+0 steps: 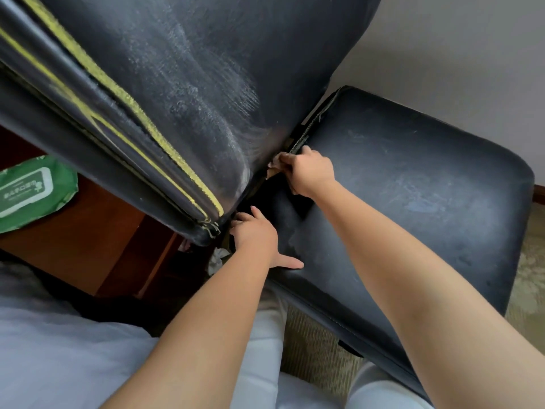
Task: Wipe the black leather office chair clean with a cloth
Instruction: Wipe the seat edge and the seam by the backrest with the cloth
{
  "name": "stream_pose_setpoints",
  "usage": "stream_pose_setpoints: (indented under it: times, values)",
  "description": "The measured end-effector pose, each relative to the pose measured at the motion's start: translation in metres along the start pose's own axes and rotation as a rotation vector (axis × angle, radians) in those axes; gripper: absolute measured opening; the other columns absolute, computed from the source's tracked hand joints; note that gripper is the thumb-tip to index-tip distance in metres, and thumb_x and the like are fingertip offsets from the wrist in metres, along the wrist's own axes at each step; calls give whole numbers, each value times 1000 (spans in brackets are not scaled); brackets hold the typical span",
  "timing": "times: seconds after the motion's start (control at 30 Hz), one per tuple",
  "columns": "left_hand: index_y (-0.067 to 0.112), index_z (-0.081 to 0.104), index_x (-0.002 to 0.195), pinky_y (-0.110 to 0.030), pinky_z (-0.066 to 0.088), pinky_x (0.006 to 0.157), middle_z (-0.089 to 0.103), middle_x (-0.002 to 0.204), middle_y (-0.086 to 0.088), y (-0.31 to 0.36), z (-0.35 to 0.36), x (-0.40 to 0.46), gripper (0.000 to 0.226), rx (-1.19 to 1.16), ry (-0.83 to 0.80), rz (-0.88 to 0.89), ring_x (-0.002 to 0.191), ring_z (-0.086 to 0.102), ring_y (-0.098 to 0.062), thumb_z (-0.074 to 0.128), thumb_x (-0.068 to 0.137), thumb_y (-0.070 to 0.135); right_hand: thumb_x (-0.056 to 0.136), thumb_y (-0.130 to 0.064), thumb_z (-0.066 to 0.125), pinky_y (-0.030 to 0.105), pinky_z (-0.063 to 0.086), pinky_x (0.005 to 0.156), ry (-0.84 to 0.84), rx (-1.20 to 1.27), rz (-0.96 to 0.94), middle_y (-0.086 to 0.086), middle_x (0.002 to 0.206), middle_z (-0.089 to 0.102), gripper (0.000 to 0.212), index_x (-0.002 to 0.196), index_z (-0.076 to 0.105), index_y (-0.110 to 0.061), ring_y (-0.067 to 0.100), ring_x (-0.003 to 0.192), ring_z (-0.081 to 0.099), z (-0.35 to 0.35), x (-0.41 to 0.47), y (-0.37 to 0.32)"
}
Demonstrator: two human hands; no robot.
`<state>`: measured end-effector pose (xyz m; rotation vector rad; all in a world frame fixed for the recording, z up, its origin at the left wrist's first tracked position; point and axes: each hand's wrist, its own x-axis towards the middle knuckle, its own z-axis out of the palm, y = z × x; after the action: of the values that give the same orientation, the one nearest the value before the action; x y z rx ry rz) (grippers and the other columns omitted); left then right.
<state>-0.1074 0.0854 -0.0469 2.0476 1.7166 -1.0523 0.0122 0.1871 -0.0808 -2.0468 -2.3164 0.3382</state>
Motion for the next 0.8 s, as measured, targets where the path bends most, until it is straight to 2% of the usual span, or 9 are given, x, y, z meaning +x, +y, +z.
stream_pose_setpoints:
  times: [0.07,0.17,0.27,0.37,0.57,0.8]
  values:
    - [-15,-6,144,-40,45,97,18,148,-38,0,-1,-1,145,-7,1,-2,133,34,-44,48,61,91,96,-36,46,30,31,71,3,12,-50,9,106,49,37,133,48,-37,31,102,51,6,-13,-6]
    - [-16,-5,144,-43,46,97,15,151,-35,2,-5,-2,143,-11,-1,9,133,35,-43,51,63,88,98,-45,37,30,30,70,30,2,-113,9,103,51,38,135,46,-39,32,99,54,9,-25,0]
    - [-15,-6,144,-44,45,98,10,152,-34,3,-7,-1,141,-3,-19,18,134,33,-45,49,65,88,96,-42,45,31,30,72,19,-15,6,8,108,53,36,132,48,-42,32,103,54,-2,-1,7]
    - [-14,-8,144,-42,45,99,14,150,-36,3,0,4,145,-13,-6,-20,133,34,-44,49,61,90,94,-35,51,32,32,72,-6,50,95,8,111,51,38,131,49,-42,32,107,51,-2,7,6]
    - [-8,-12,146,-42,41,102,13,151,-34,7,9,4,155,-198,-23,-113,134,31,-42,62,50,88,98,-52,31,32,32,72,-19,39,72,11,107,49,44,140,39,-40,33,104,51,-3,-18,13]
    - [-11,-9,146,-44,28,112,7,153,-33,15,-5,8,153,-234,-64,-154,143,16,-41,73,52,78,98,-52,32,32,37,75,-65,129,49,12,110,46,46,142,36,-40,33,107,48,-3,-19,17]
